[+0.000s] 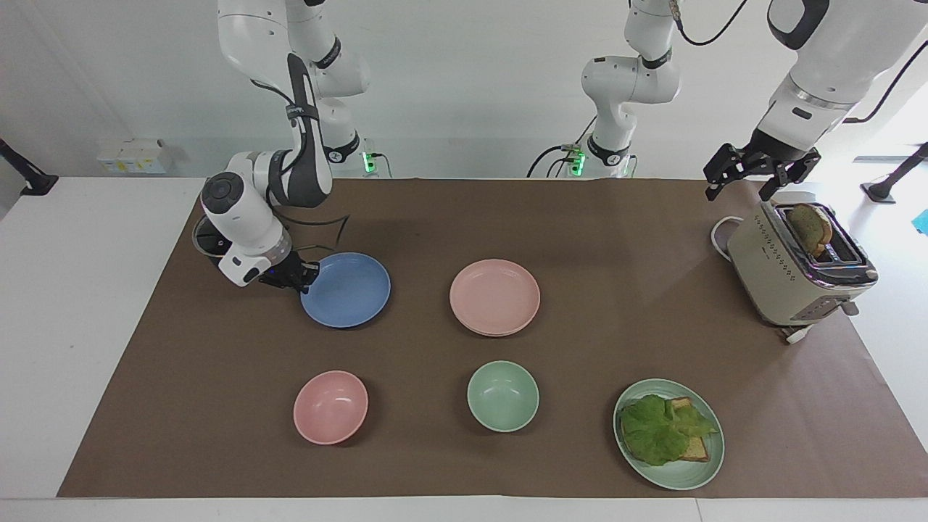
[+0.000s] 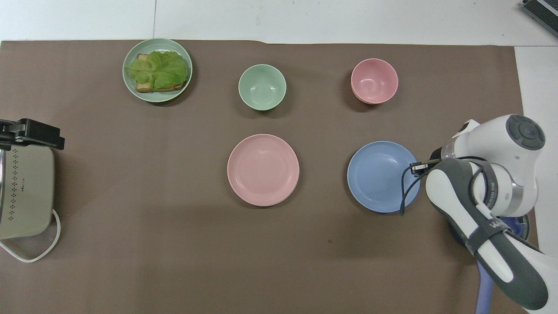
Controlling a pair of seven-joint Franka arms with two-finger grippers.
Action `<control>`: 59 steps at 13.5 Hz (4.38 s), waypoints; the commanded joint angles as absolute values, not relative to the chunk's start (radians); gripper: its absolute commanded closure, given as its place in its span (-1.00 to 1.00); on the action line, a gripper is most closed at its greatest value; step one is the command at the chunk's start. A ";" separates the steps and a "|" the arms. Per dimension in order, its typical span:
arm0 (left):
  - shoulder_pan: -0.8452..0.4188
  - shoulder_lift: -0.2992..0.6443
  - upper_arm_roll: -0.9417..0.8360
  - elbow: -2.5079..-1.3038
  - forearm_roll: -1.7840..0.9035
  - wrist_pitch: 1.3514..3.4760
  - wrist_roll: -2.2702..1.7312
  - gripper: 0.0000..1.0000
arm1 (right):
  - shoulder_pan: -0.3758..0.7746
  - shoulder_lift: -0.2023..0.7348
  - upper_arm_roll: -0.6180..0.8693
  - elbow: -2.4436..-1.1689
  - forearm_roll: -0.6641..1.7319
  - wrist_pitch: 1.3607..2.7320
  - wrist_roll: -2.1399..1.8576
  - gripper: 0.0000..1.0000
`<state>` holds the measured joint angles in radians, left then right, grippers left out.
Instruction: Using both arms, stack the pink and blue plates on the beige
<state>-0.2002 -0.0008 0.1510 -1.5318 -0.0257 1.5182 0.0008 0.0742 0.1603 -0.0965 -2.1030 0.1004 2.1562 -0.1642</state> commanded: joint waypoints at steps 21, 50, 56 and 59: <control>-0.192 -0.008 0.146 -1.539 -0.015 1.511 0.014 -1.00 | 0.366 0.204 -0.020 -1.781 0.331 2.030 0.311 1.00; -0.192 -0.008 0.146 -1.539 -0.014 1.511 0.014 -1.00 | 0.474 0.328 -0.020 -1.904 0.385 2.313 0.281 -1.00; -0.192 -0.008 0.146 -1.539 -0.014 1.511 0.014 -1.00 | 0.388 0.166 -0.035 -1.867 0.165 2.153 0.278 -1.00; -0.192 -0.008 0.146 -1.539 -0.015 1.511 0.014 -1.00 | 0.319 0.138 -0.041 -1.781 0.114 1.990 0.276 -1.00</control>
<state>-0.2002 -0.0008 0.1508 -1.5318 -0.0257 1.5182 0.0009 0.3552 0.1484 -0.0422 -1.8257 0.1422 2.0724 0.2982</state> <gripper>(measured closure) 0.000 0.000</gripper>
